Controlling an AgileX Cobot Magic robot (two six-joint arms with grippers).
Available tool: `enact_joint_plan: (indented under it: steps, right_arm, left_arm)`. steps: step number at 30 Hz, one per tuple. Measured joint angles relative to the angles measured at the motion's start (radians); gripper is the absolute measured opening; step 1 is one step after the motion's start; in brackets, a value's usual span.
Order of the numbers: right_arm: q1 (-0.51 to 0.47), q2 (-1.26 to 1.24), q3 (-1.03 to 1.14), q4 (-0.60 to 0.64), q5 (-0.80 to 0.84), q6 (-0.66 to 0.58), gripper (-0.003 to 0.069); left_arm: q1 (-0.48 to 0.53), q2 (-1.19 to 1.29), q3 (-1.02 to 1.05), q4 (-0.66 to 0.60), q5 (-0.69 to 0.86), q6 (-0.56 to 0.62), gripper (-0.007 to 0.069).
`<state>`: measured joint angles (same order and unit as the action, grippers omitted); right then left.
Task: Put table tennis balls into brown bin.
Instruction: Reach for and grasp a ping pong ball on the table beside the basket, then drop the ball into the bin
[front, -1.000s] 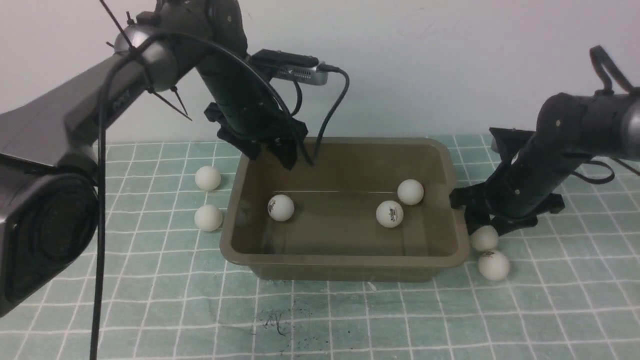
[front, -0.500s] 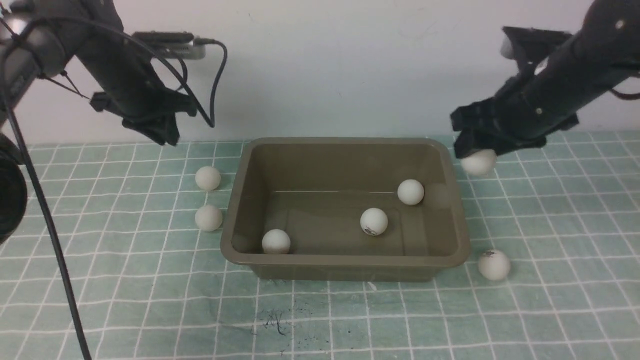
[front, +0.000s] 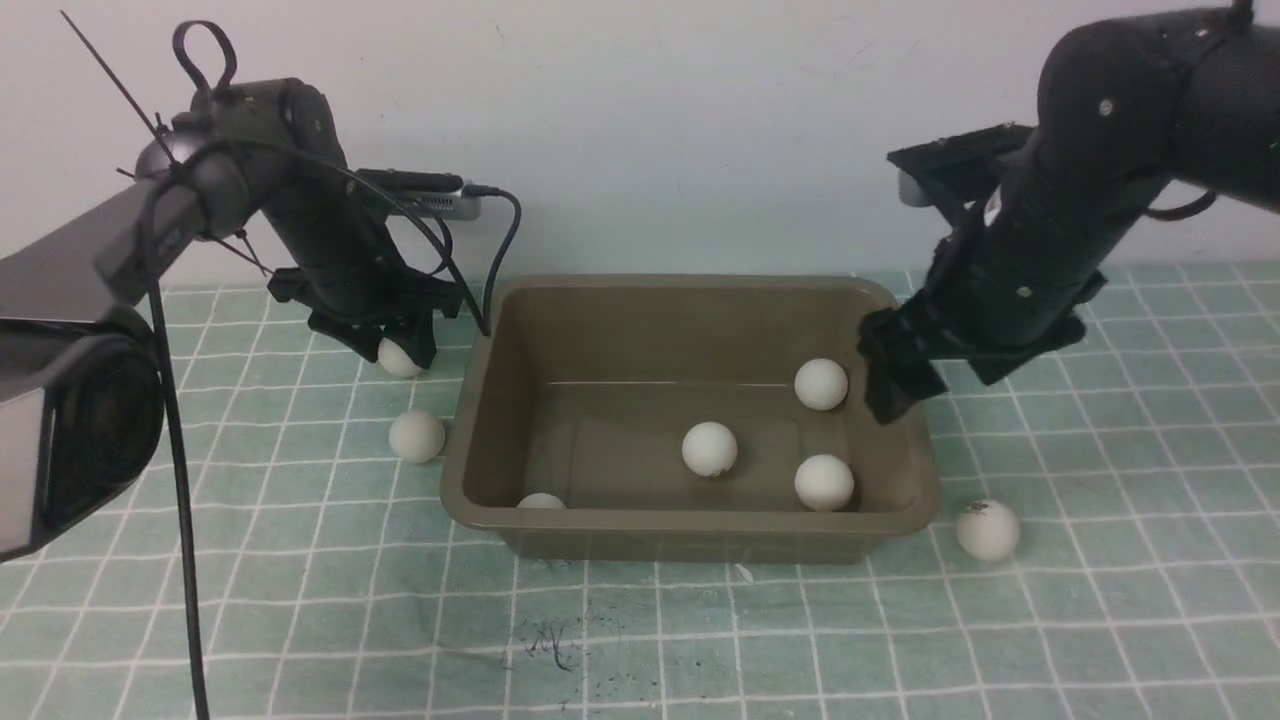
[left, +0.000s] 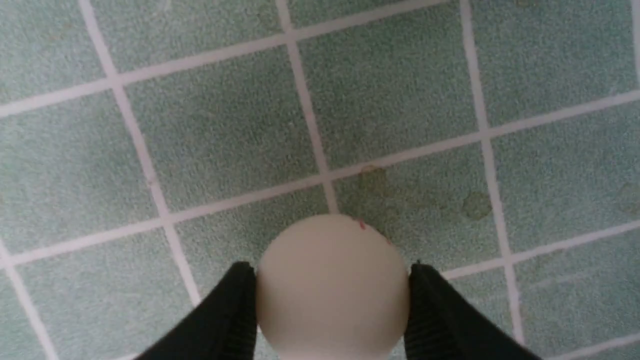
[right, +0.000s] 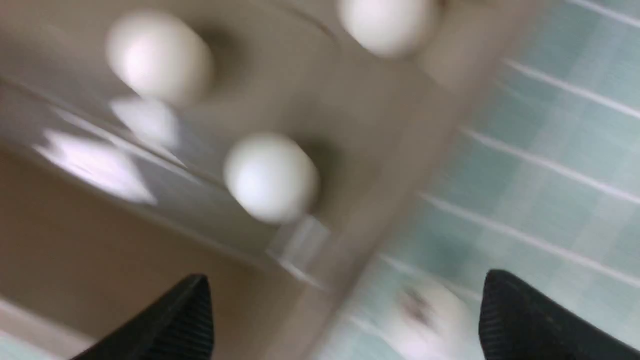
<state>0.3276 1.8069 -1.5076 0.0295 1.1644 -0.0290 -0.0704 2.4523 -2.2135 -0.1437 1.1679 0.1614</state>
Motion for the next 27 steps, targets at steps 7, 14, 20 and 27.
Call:
enact_joint_plan:
  steps: [7, 14, 20, 27]
  right_arm:
    - [-0.124, -0.072, 0.255, -0.037, -0.075, 0.083, 0.0405]
    - [-0.138, -0.004, 0.347, 0.162, -0.307, 0.045, 0.0360]
    - [-0.139, 0.112, 0.344, 0.183, -0.341, 0.039, 0.0452]
    - [-0.138, 0.081, 0.310, 0.157, -0.315, 0.049, 0.0361]
  left_arm:
    - [-0.007, -0.136, -0.139, -0.027, 0.059, 0.005, 0.0347]
    - [-0.108, -0.278, -0.061, -0.141, 0.064, 0.077, 0.0347]
    - [-0.215, -0.195, 0.006, -0.115, 0.069, 0.073, 0.0382]
    - [-0.225, -0.225, 0.042, 0.038, 0.069, -0.048, 0.0485]
